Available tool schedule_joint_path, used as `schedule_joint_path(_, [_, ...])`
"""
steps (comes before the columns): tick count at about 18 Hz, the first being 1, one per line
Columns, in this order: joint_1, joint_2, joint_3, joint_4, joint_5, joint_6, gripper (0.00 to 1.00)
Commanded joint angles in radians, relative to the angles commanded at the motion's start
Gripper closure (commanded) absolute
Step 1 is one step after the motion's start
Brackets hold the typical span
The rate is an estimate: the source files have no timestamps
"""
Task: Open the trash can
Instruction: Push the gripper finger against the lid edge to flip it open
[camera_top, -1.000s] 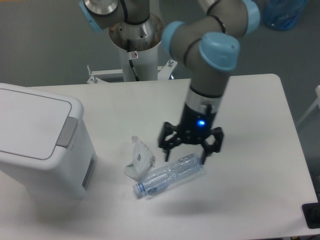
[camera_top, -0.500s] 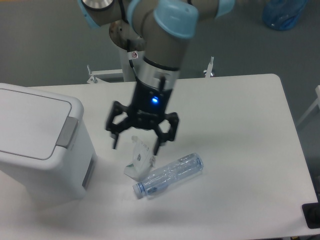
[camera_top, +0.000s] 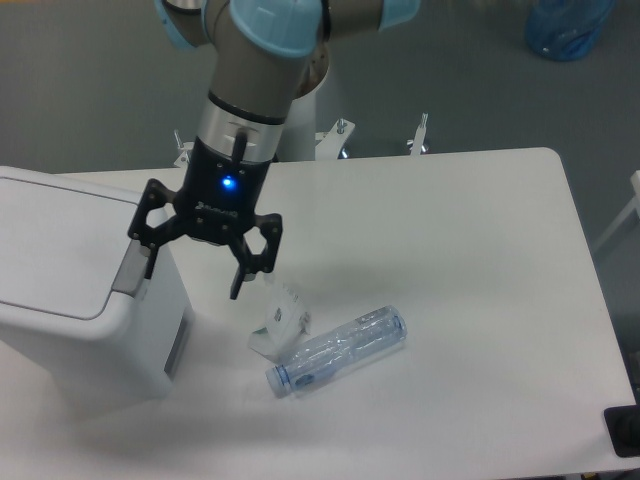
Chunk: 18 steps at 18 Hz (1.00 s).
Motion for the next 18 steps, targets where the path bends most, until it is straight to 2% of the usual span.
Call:
schedule_joint_path(4, [0.0,0.005,-0.029,0.002,0.003,0.006,0.0])
schedule_joint_path(18, [-0.005,0.009,-0.066,0.018,0.006,0.009,0.0])
